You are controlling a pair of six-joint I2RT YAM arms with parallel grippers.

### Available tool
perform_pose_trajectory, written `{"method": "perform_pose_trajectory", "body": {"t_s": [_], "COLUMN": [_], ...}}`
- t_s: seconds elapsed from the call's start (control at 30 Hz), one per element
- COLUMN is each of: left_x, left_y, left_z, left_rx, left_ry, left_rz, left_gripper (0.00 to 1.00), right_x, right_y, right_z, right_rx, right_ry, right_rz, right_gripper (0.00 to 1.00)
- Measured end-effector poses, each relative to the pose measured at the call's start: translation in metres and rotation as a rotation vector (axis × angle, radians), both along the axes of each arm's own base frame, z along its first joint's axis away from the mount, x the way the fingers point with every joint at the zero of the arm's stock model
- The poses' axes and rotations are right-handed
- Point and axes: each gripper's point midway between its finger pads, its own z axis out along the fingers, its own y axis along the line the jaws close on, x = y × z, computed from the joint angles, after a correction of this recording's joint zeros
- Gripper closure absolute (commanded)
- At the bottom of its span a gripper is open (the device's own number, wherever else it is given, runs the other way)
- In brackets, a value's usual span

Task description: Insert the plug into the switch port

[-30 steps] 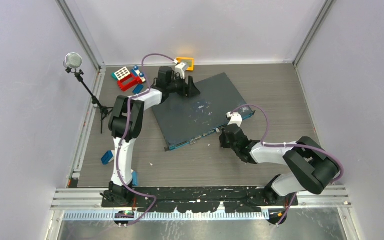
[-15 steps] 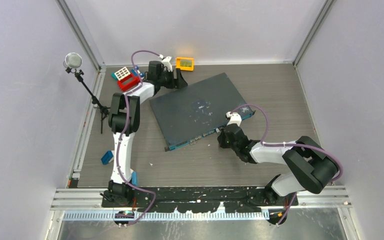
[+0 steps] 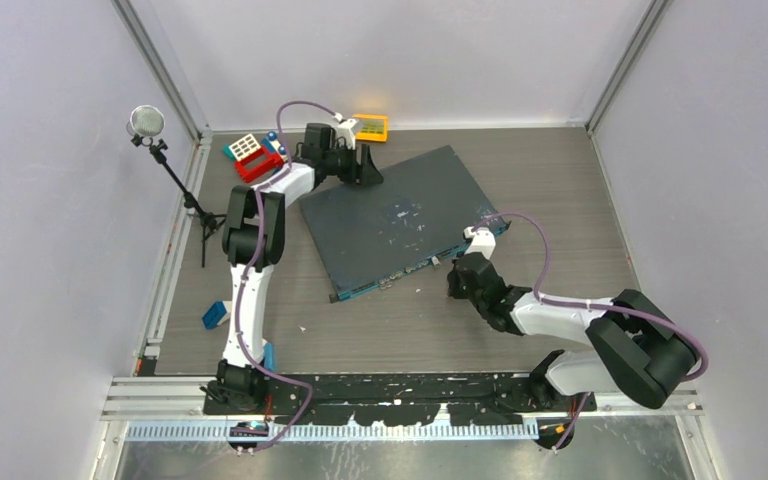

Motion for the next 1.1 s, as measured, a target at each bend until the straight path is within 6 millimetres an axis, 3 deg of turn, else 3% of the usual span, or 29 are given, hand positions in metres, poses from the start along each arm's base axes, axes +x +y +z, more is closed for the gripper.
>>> {"method": "perform_pose_trajectory", "body": {"t_s": [0.23,0.67,1.1], "left_x": [-0.002,-0.002,-0.001], "left_y": [-0.003,-0.003,-0.003], "left_z": [0.002,0.002,0.003], "left_rx": [0.005,0.008,0.01], "left_ry": [-0.017,-0.011,0.004], "left_rz": [-0.031,-0.031,-0.028], "left_gripper": [0.4,0.42,0.43], "right_x": [0.0,0.016,0.031], "right_y": [-0.008,0.019,0.021], "right_z": [-0.004,-0.011,-0.01], "right_rx": [-0.015,0.041,0.034], "right_ry": [0.002,0.03,0.037], "right_rz": [-0.022,0.057,0.04], "right_gripper": [1.0,1.0,1.0]}}
